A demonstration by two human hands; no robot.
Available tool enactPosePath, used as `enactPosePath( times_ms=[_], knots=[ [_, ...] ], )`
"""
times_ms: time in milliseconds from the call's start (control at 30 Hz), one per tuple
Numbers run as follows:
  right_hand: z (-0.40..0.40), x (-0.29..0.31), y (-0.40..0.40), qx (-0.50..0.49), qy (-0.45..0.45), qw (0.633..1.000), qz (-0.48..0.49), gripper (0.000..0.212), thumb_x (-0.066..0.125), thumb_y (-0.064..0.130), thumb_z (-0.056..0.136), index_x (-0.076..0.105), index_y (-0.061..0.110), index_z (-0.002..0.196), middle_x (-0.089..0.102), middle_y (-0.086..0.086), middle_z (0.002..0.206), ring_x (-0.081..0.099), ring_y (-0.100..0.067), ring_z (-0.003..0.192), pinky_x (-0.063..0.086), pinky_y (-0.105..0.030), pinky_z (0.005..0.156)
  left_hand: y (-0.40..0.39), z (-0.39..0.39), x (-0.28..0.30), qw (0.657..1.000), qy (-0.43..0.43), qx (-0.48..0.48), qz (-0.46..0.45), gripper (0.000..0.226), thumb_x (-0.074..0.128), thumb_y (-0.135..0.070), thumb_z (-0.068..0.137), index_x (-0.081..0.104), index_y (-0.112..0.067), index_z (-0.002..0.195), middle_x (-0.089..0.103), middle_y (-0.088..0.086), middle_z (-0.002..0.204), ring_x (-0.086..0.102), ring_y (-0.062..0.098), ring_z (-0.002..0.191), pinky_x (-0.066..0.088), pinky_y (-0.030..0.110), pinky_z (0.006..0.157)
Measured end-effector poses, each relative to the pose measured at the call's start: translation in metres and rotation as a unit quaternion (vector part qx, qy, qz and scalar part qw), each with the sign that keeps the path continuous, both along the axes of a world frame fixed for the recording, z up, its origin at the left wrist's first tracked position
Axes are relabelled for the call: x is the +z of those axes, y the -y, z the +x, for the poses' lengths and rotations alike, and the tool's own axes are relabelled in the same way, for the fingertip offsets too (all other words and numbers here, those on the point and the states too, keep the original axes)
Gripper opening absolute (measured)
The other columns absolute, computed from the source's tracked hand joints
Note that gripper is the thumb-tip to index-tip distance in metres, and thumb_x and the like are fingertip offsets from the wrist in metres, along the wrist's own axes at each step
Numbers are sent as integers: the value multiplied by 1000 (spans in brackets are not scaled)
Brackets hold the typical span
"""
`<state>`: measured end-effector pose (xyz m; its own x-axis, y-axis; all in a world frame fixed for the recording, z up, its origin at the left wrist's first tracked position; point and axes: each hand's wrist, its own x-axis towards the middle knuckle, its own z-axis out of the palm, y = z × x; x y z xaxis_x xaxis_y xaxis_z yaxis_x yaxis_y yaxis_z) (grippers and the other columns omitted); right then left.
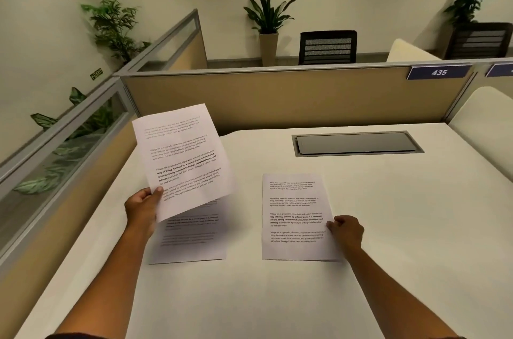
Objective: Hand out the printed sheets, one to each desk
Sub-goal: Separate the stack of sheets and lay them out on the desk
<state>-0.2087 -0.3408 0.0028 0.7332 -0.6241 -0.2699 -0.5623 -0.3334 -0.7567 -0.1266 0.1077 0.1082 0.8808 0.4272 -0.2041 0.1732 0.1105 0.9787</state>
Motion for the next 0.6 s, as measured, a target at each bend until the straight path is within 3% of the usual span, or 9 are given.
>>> enactPosePath(
  times_ms=[200,267,467,600],
  knots=[
    [0,16,-9,38,25,996,-77,38,71,21,87,63,2,119,68,-16,115,63,-32,106,48,-40,92,13,3,-1,1000,9,-27,-7,16,65,-6,90,65,0,105,67,14,112,65,27,94,50,38,93],
    [3,26,-13,41,64,995,-62,40,71,22,88,62,1,121,69,-17,113,65,-31,100,50,-39,90,19,5,-2,999,10,-42,-10,15,65,-6,90,66,-1,104,67,15,112,65,28,96,50,38,94],
    [18,64,-29,58,155,986,28,40,67,32,91,63,7,122,70,-9,113,63,-17,94,47,-21,78,52,8,-6,995,10,-95,-15,15,64,-7,91,66,0,104,68,17,110,65,32,99,50,43,97],
    [28,84,-40,82,174,976,101,46,66,40,90,64,9,124,70,-7,115,66,-22,103,56,-40,92,82,8,-12,990,11,-134,-33,20,64,-5,90,65,7,106,68,19,107,65,32,95,52,43,95]
  ],
)
